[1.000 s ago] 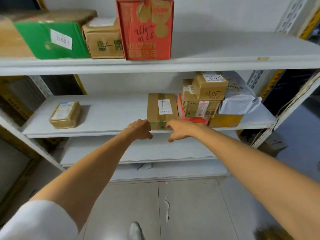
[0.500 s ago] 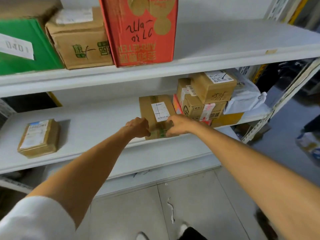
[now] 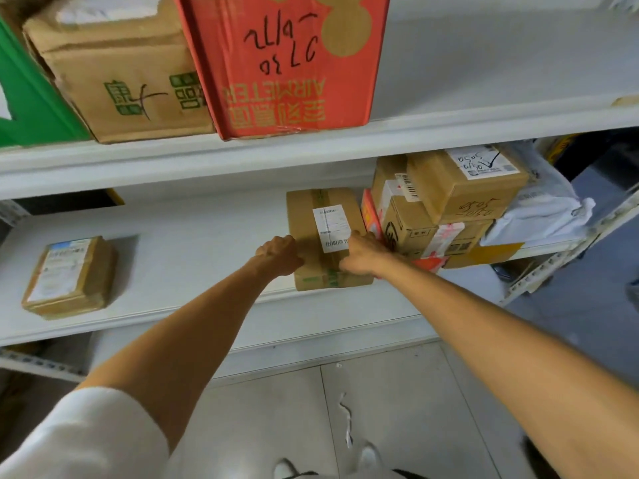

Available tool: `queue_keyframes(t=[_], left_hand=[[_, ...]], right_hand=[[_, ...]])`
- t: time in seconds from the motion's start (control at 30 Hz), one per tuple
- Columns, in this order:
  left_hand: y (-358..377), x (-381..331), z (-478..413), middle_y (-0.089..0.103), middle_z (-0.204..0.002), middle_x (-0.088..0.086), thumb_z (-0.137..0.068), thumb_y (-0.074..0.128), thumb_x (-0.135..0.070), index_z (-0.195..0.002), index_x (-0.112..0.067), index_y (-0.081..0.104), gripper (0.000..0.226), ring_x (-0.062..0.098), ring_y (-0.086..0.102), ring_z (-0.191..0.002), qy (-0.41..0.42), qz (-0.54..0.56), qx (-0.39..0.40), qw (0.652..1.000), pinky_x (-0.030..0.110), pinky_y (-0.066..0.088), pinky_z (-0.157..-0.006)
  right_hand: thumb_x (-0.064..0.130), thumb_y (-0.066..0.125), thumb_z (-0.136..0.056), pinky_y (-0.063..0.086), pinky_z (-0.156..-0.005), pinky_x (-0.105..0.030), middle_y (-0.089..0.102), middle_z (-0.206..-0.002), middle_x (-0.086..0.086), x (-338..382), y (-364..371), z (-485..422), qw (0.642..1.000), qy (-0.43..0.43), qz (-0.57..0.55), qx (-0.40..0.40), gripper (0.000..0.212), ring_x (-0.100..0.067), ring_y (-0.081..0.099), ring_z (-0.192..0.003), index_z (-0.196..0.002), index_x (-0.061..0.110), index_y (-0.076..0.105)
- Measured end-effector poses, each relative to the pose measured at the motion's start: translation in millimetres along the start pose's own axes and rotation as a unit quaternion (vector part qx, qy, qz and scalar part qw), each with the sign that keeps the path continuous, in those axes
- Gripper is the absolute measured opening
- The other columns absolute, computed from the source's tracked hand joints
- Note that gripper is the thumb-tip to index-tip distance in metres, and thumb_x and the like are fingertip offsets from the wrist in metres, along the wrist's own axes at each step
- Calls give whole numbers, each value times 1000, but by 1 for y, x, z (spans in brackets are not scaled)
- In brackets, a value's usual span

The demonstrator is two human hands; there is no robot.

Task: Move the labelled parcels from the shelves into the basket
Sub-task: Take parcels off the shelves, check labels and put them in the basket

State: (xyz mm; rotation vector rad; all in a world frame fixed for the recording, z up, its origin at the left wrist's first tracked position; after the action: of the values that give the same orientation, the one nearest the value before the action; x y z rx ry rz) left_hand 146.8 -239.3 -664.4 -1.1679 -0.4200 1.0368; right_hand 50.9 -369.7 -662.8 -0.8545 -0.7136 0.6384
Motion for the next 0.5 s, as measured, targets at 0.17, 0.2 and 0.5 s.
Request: queue_keyframes(t=[0.17, 0.2, 0.5], left_hand=[[20, -9, -17, 43, -138, 23, -94, 57, -21, -149, -1, 2, 81, 37, 50, -121, -27, 59, -12, 998, 42, 43, -96], [22, -9, -21, 41, -140, 24, -93, 58, -20, -150, -2, -4, 86, 38, 48, -123, -34, 71, -7, 997, 43, 42, -99], [22, 21, -28, 35, -145, 18, -80, 75, -12, -152, -12, 0, 104, 36, 43, -129, -92, 171, 38, 980, 41, 43, -101]], right_hand=[[26, 51, -90, 27, -114, -51, 22, -152, -22, -11, 14, -15, 998, 59, 21, 5, 74, -43, 23, -140, -151, 7, 15], [24, 51, -91, 22, -116, -51, 18, -154, -23, -12, 14, -18, 997, 70, 14, -3, 75, -44, 18, -141, -152, 5, 12], [20, 54, -93, 28, -111, -42, 12, -150, -28, 3, 21, -27, 990, 115, -44, -66, 80, -42, 18, -139, -148, -4, 3]])
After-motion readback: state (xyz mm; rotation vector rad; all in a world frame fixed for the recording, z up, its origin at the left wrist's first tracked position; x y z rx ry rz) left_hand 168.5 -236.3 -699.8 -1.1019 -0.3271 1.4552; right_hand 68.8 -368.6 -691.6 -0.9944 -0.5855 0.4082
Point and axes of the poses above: each hand's wrist, its own z-axis away from the middle knuckle, its own y-axis out of the palm, x = y × z, the point moved 7 cm from there along -z, towards the middle knuckle
